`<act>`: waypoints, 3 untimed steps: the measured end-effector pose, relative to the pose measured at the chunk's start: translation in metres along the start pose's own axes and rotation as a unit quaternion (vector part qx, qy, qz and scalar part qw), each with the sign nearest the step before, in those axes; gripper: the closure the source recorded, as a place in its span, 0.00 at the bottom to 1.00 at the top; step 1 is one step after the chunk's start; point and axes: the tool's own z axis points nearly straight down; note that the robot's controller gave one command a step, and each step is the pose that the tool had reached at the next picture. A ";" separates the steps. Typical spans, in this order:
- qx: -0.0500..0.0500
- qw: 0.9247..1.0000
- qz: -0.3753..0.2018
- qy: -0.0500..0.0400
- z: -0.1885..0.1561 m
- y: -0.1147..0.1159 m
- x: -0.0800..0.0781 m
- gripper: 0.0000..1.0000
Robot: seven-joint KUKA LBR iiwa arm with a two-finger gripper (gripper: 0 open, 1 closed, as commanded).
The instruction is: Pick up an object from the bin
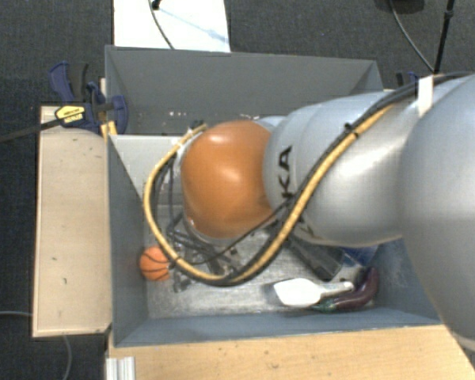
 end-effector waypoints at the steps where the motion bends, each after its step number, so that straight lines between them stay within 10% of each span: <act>1: 0.000 1.000 0.024 0.002 -0.062 -0.008 -0.007 1.00; 2: 0.000 1.000 0.024 -0.001 -0.109 -0.059 0.000 1.00; 3: 0.000 1.000 0.025 -0.001 -0.109 -0.059 0.000 0.00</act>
Offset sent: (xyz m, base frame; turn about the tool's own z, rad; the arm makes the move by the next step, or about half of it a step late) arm 0.0176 -0.0560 0.1082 0.0474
